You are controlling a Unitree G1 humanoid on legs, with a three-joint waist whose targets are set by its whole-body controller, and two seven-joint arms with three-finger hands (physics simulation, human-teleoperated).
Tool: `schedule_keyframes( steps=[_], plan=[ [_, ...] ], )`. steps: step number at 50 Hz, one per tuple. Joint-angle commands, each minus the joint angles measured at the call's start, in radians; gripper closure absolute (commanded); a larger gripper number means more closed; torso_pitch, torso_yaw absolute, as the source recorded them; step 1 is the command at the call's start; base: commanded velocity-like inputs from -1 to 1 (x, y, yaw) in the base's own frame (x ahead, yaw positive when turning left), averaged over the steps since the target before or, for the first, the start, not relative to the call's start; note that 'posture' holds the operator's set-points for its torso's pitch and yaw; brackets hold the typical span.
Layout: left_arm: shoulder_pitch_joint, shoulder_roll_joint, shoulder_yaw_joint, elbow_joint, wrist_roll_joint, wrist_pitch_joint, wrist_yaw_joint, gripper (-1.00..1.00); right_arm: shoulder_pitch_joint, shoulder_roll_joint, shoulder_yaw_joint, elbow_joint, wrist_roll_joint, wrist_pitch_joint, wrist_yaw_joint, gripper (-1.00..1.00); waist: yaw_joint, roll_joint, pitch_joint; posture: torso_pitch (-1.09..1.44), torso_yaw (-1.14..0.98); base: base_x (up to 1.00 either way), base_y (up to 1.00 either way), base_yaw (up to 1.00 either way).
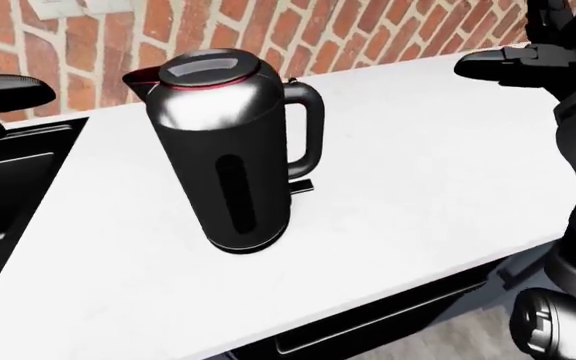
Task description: Press the button to open the lid of the electric kettle.
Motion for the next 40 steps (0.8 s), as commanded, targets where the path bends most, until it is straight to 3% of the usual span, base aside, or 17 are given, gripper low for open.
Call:
schedule_keyframes(
  steps=[1, 3, 4, 7, 10, 11, 14, 17, 25, 40],
  plan=[
    [-0.026, 0.024, 0.008, -0.023, -0.001, -0.023, -0.001, -1.0, -0.035, -0.025, -0.028, -0.021, -0.006, -0.028, -0.006, -1.0, -0.007, 0.01, -0.022, 0.0, 0.0, 0.12, 0.12, 0.0],
    [-0.023, 0.024, 0.008, -0.024, 0.002, -0.026, 0.0, -1.0, -0.036, -0.025, -0.028, -0.018, -0.005, -0.03, -0.007, -1.0, -0.005, -0.009, -0.028, 0.0, 0.0, 0.11, 0.04, 0.0],
    [-0.022, 0.023, 0.007, -0.024, 0.004, -0.028, 0.0, -1.0, -0.038, -0.024, -0.03, -0.017, -0.003, -0.031, -0.009, -1.0, -0.005, -0.015, -0.007, 0.0, 0.0, 0.0, 0.0, 0.0],
    [-0.02, 0.023, 0.006, -0.024, 0.017, -0.038, -0.002, -1.0, -0.038, -0.023, -0.032, -0.017, 0.005, -0.033, -0.015, -1.0, 0.0, -0.039, 0.004, 0.0, 0.0, 0.0, 0.0, 0.0],
    [-0.023, 0.019, 0.007, -0.025, 0.018, -0.042, -0.001, -1.0, -0.038, -0.025, -0.031, -0.017, 0.01, -0.034, -0.018, -1.0, 0.015, -0.098, -0.005, 0.0, 0.0, 0.0, 0.0, 0.0],
    [-0.023, 0.018, 0.007, -0.026, 0.019, -0.046, -0.002, -1.0, -0.037, -0.025, -0.031, -0.016, 0.011, -0.035, -0.019, -1.0, 0.018, -0.076, 0.0, 0.0, 0.0, 0.0, 0.0, 0.0],
    [-0.024, 0.017, 0.005, -0.031, 0.031, -0.061, 0.001, -1.0, -0.037, -0.025, -0.031, -0.015, 0.015, -0.039, -0.023, -1.0, 0.014, -0.07, -0.015, 0.0, 0.0, 0.0, 0.0, 0.0],
    [-0.019, 0.011, -0.006, -0.041, 0.06, -0.081, 0.003, -1.0, -0.041, -0.025, -0.031, -0.003, 0.012, -0.05, -0.032, -1.0, 0.009, -0.063, -0.017, 0.0, 0.0, 0.0, 0.0, 0.0],
    [-0.005, -0.004, 0.013, -0.056, 0.077, -0.086, -0.054, -1.0, -0.043, -0.03, -0.028, 0.006, 0.026, -0.05, -0.045, -1.0, 0.002, -0.061, -0.022, 0.0, 0.0, 0.0, 0.0, 0.0],
    [0.019, -0.005, 0.027, -0.043, 0.048, -0.076, -0.033, -1.0, -0.036, -0.028, -0.023, -0.013, 0.007, -0.028, -0.02, -1.0, 0.001, -0.052, -0.013, 0.0, 0.0, 0.0, 0.0, 0.0]
  ],
)
